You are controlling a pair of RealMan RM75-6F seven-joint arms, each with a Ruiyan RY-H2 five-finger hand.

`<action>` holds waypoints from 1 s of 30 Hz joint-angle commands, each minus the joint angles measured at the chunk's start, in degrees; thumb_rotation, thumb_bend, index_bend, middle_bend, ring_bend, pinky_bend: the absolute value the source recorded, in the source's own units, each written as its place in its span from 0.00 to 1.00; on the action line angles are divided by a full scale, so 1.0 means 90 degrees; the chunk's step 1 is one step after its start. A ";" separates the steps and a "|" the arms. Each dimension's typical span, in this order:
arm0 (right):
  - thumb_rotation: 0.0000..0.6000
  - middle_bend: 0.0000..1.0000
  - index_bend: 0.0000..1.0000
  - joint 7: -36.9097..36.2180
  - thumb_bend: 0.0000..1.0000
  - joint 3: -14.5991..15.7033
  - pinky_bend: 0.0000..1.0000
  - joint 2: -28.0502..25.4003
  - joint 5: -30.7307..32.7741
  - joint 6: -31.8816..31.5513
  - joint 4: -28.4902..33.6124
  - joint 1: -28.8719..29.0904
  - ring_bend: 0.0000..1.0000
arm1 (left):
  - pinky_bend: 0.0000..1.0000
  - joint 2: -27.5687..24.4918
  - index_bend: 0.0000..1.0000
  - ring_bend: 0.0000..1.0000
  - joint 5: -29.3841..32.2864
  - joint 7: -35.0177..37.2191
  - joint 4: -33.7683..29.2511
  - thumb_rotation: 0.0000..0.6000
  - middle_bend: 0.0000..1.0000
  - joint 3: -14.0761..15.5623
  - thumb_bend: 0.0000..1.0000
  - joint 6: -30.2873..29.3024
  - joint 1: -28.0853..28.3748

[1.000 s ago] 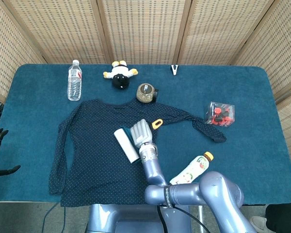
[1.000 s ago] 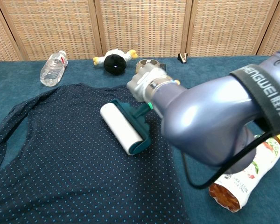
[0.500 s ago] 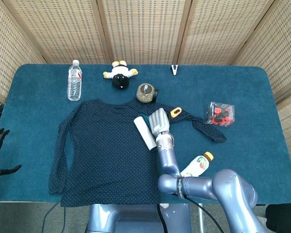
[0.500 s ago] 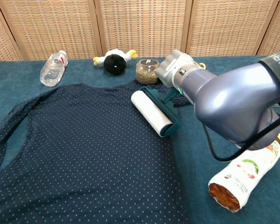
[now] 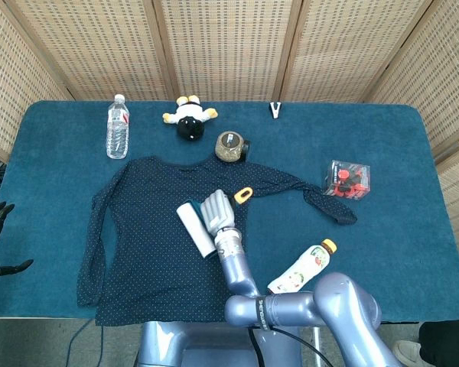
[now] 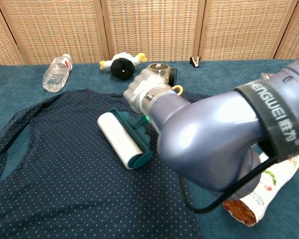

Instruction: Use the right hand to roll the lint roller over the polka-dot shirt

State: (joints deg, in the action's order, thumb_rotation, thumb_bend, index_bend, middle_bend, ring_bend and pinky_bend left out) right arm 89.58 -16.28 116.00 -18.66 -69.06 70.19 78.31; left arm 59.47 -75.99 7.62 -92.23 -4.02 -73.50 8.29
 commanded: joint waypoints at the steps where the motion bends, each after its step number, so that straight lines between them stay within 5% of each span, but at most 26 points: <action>1: 1.00 1.00 0.75 0.0098 0.93 -0.0084 1.00 0.0152 -0.0033 -0.0021 0.0030 0.0097 1.00 | 0.00 -0.0002 0.00 0.00 0.0007 0.0013 0.0009 1.00 0.00 -0.0001 0.00 0.0014 0.0005; 14: 1.00 1.00 0.75 0.0155 0.93 0.0061 1.00 0.0204 -0.0103 0.0037 -0.0251 -0.0087 1.00 | 0.00 0.0008 0.00 0.00 0.0044 0.0011 0.0046 1.00 0.00 -0.0007 0.00 0.0034 0.0014; 30: 1.00 1.00 0.75 0.0177 0.93 0.0486 1.00 -0.0633 -0.0203 0.0379 -0.1189 -0.0875 1.00 | 0.00 0.0097 0.00 0.00 0.0113 -0.0217 0.0034 1.00 0.00 -0.0021 0.00 0.0044 0.0048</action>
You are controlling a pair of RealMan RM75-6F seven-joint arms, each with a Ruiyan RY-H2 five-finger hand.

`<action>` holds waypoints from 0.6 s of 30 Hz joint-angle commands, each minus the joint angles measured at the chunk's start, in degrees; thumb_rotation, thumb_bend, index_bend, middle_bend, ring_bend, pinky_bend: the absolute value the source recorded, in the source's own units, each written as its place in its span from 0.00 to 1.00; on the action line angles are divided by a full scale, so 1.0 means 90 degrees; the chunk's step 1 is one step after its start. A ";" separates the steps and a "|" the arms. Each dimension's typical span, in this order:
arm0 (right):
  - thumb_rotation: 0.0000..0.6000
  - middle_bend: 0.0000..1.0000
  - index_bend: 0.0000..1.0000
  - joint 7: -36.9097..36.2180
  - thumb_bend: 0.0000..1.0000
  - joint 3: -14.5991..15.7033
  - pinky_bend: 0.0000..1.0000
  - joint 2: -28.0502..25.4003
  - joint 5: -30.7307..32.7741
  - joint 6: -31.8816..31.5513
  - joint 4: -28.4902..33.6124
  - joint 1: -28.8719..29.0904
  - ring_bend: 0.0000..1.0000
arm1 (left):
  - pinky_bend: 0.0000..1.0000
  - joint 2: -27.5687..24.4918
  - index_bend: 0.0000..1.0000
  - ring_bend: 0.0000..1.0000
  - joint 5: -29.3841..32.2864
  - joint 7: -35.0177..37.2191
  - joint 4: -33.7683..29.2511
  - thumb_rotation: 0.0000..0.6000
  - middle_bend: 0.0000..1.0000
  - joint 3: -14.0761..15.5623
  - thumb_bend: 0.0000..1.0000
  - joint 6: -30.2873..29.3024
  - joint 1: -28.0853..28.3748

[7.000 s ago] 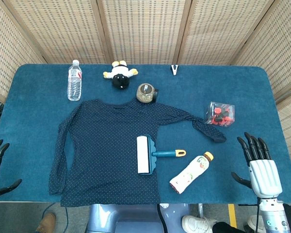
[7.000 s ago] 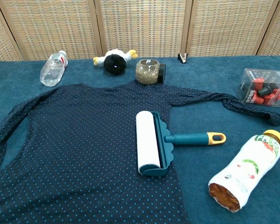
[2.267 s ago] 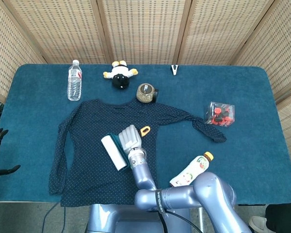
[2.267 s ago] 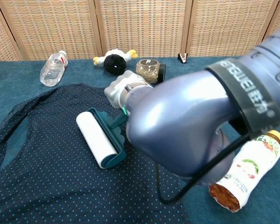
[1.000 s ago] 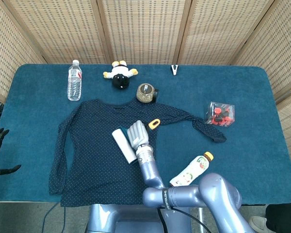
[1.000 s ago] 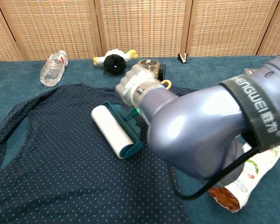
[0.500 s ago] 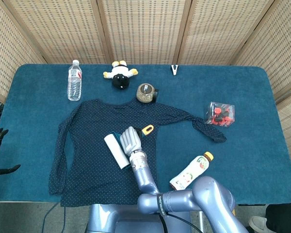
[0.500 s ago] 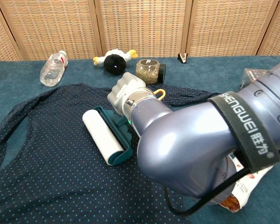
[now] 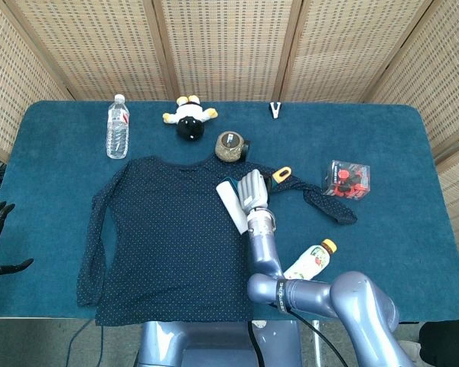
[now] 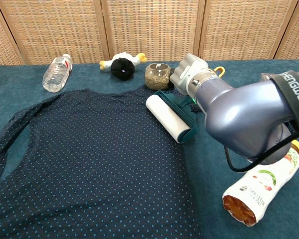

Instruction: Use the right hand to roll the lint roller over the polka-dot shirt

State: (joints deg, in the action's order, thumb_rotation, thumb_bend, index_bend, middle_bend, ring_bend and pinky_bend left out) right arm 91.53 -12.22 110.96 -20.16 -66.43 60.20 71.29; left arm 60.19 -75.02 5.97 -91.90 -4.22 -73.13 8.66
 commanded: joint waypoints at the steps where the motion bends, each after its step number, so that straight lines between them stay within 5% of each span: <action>1: 1.00 1.00 0.75 -0.0051 0.93 0.0026 1.00 -0.0088 -0.0033 0.0113 -0.0089 -0.0122 1.00 | 0.00 0.0025 0.00 0.00 0.0012 -0.0055 -0.0008 1.00 0.00 0.0004 0.00 0.0009 0.0010; 18: 1.00 1.00 0.75 0.0259 0.93 -0.0258 1.00 0.0493 -0.0324 -0.0052 0.0609 0.0259 1.00 | 0.00 0.0038 0.00 0.00 0.0007 -0.0079 -0.0014 1.00 0.00 0.0010 0.00 0.0003 0.0014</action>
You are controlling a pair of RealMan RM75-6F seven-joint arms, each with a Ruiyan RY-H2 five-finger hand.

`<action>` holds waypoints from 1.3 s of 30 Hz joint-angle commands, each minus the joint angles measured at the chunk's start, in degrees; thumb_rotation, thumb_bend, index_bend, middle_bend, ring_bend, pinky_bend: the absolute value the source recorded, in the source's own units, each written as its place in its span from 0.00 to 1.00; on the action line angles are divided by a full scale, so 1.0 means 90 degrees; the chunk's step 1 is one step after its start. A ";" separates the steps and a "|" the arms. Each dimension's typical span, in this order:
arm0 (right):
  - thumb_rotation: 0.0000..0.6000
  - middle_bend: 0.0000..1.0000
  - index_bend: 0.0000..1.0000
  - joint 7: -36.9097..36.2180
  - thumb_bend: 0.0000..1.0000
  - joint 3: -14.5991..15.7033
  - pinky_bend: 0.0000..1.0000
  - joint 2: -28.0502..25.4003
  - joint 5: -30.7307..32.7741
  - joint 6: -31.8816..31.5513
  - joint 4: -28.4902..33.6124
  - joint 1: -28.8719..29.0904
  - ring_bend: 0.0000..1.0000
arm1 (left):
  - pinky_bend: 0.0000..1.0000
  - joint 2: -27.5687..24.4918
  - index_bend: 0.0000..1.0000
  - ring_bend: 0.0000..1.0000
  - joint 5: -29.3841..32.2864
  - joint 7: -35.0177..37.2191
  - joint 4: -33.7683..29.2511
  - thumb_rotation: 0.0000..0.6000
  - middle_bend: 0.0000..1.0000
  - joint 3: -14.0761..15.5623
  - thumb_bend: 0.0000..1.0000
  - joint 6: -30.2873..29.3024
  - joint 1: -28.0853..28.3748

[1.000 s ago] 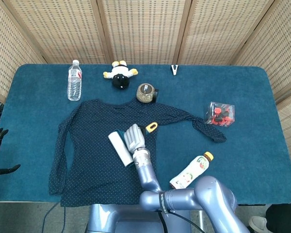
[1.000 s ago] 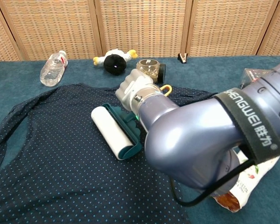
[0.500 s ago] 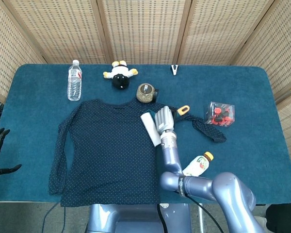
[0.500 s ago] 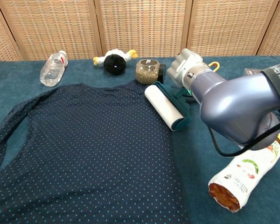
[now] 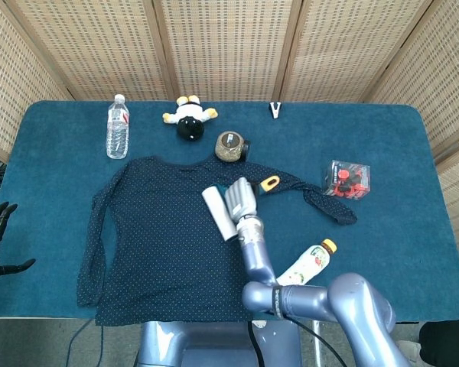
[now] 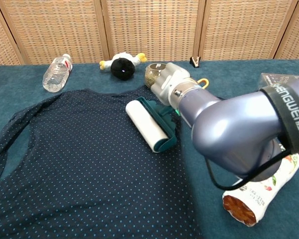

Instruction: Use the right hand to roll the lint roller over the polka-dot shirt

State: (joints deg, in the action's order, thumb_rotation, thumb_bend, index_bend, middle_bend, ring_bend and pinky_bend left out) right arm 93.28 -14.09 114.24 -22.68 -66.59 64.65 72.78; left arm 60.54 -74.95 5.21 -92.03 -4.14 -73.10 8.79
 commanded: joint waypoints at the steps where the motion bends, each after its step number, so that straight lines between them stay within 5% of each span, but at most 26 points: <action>1: 1.00 1.00 0.75 0.0082 0.93 -0.0067 1.00 0.0180 -0.0055 -0.0037 0.0156 0.0127 1.00 | 0.00 -0.0001 0.00 0.00 -0.0004 0.0007 0.0003 1.00 0.00 0.0002 0.00 -0.0002 -0.0001; 17: 1.00 1.00 0.73 0.0035 0.91 -0.0376 1.00 0.0713 -0.0097 -0.0061 0.0118 0.0389 1.00 | 0.00 -0.0021 0.00 0.00 -0.0020 0.0093 0.0034 1.00 0.00 0.0005 0.00 -0.0019 -0.0021; 19: 1.00 1.00 0.59 -0.0054 0.68 -0.0384 1.00 0.0640 -0.0071 -0.0065 0.0166 0.0293 1.00 | 0.00 -0.0024 0.00 0.00 -0.0033 0.0096 0.0029 1.00 0.00 0.0007 0.00 -0.0024 -0.0021; 20: 1.00 1.00 0.44 -0.0074 0.43 -0.0386 1.00 0.0614 -0.0065 -0.0067 0.0194 0.0269 1.00 | 0.00 -0.0027 0.00 0.00 -0.0035 0.0096 0.0026 1.00 0.00 0.0007 0.00 -0.0025 -0.0021; 22: 1.00 1.00 0.17 -0.0166 0.09 -0.0405 1.00 0.0518 -0.0034 -0.0101 0.0307 0.0169 1.00 | 0.00 -0.0033 0.00 0.00 -0.0053 0.0093 0.0011 1.00 0.00 0.0013 0.00 -0.0037 -0.0025; 23: 1.00 1.00 0.11 -0.0308 0.03 -0.0442 1.00 0.0416 -0.0015 -0.0124 0.0452 0.0062 1.00 | 0.00 -0.0036 0.00 0.00 -0.0078 0.0089 -0.0003 1.00 0.00 0.0022 0.00 -0.0054 -0.0032; 26: 1.00 1.00 0.00 -0.0641 0.00 -0.0412 1.00 0.0105 -0.0133 -0.0189 0.0887 -0.0184 1.00 | 0.00 -0.0060 0.00 0.00 -0.0146 0.0108 -0.0041 1.00 0.00 0.0039 0.00 -0.0120 -0.0058; 32: 1.00 1.00 0.00 -0.1571 0.00 -0.0131 1.00 -0.0974 -0.0820 -0.0573 0.2127 -0.0916 1.00 | 0.00 -0.0139 0.00 0.00 -0.0361 0.0259 -0.0117 1.00 0.00 0.0071 0.00 -0.0430 -0.0194; 35: 1.00 0.99 0.00 -0.2669 0.00 0.0160 1.00 -0.1756 -0.1745 -0.0577 0.2748 -0.1461 1.00 | 0.00 -0.0175 0.00 0.00 -0.0511 0.0356 -0.0133 1.00 0.00 0.0105 0.00 -0.0596 -0.0270; 37: 1.00 0.87 0.00 -0.3631 0.00 0.0414 0.97 -0.2262 -0.2487 -0.0449 0.2957 -0.1849 0.95 | 0.00 -0.0188 0.00 0.00 -0.0616 0.0394 -0.0141 1.00 0.00 0.0138 0.00 -0.0683 -0.0308; 39: 1.00 0.62 0.00 -0.4480 0.00 0.0649 0.78 -0.2740 -0.3037 -0.0355 0.3116 -0.2216 0.75 | 0.00 -0.0190 0.00 0.00 -0.0718 0.0406 -0.0149 1.00 0.00 0.0171 0.00 -0.0776 -0.0348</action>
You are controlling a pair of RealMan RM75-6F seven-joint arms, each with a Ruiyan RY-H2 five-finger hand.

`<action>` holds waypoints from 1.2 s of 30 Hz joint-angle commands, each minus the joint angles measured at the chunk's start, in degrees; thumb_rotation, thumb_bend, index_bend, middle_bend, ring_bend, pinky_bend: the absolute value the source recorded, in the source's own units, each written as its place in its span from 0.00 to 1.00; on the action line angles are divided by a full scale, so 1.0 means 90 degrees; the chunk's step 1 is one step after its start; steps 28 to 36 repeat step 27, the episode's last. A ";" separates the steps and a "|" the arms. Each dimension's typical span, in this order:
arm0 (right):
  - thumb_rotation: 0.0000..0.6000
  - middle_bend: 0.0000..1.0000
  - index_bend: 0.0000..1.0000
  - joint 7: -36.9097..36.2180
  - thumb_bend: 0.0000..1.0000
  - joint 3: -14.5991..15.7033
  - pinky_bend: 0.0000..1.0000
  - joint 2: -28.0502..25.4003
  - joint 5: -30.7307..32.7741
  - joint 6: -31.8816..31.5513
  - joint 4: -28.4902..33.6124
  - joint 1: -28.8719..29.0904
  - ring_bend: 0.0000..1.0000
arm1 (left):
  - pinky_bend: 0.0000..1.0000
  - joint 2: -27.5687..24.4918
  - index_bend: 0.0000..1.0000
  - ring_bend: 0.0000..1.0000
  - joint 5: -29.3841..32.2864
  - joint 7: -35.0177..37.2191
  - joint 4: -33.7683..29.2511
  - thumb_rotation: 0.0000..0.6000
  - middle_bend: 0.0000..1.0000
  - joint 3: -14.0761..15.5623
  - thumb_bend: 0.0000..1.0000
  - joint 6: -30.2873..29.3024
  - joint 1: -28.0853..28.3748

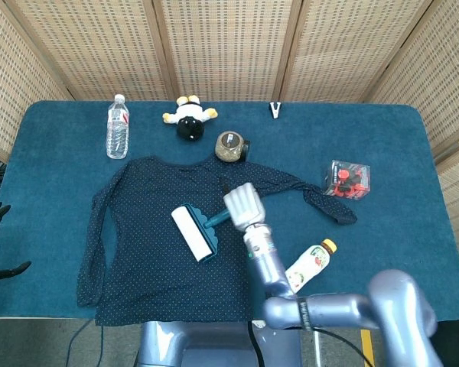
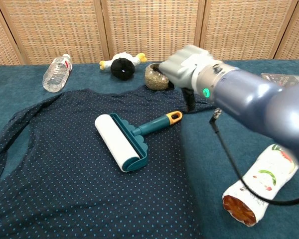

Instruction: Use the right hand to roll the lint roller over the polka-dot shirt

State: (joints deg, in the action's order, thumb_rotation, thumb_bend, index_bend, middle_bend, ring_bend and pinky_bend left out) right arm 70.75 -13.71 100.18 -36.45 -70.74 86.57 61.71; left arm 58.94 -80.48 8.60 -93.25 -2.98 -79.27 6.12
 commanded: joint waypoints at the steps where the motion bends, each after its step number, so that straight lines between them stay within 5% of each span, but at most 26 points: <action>1: 1.00 0.43 0.00 -0.2293 0.00 0.0696 0.57 -0.1373 -0.1691 0.0129 0.0737 -0.1134 0.55 | 0.00 -0.0014 0.00 0.00 -0.0159 0.0032 -0.0024 1.00 0.00 0.0059 0.00 -0.0140 -0.0071; 2: 1.00 0.26 0.00 -0.2646 0.00 0.0792 0.35 -0.1612 -0.1898 0.0125 0.0818 -0.1312 0.33 | 0.00 -0.0015 0.00 0.00 -0.0226 0.0040 -0.0035 1.00 0.00 0.0079 0.00 -0.0199 -0.0094; 4: 1.00 0.07 0.00 -0.3021 0.00 0.0909 0.09 -0.1890 -0.2162 0.0088 0.0929 -0.1516 0.08 | 0.00 -0.0017 0.00 0.00 -0.0328 0.0054 -0.0049 1.00 0.00 0.0109 0.00 -0.0296 -0.0132; 6: 1.00 0.01 0.00 -0.3454 0.00 0.1033 0.01 -0.2214 -0.2426 -0.0011 0.1110 -0.1779 0.01 | 0.00 -0.0012 0.00 0.00 -0.0445 0.0076 -0.0054 1.00 0.00 0.0148 0.00 -0.0413 -0.0183; 11: 1.00 0.00 0.00 -0.4888 0.00 0.1576 0.00 -0.3044 -0.3660 -0.0673 0.1521 -0.2697 0.00 | 0.00 0.0025 0.00 0.00 -0.0779 0.0099 -0.0044 1.00 0.00 0.0264 0.00 -0.0781 -0.0351; 17: 1.00 0.00 0.00 -0.6127 0.00 0.2112 0.00 -0.3298 -0.5011 -0.1441 0.1050 -0.3512 0.00 | 0.00 0.0067 0.00 0.00 -0.1097 0.0139 -0.0001 1.00 0.00 0.0364 0.00 -0.1108 -0.0488; 27: 1.00 0.00 0.00 -0.6170 0.00 0.2322 0.00 -0.3551 -0.5209 -0.1937 0.1326 -0.4409 0.00 | 0.00 0.0077 0.00 0.00 -0.1262 0.0176 0.0052 1.00 0.00 0.0410 0.00 -0.1276 -0.0559; 36: 1.00 0.00 0.00 -0.6170 0.00 0.2322 0.00 -0.3551 -0.5209 -0.1937 0.1326 -0.4409 0.00 | 0.00 0.0077 0.00 0.00 -0.1262 0.0176 0.0052 1.00 0.00 0.0410 0.00 -0.1276 -0.0559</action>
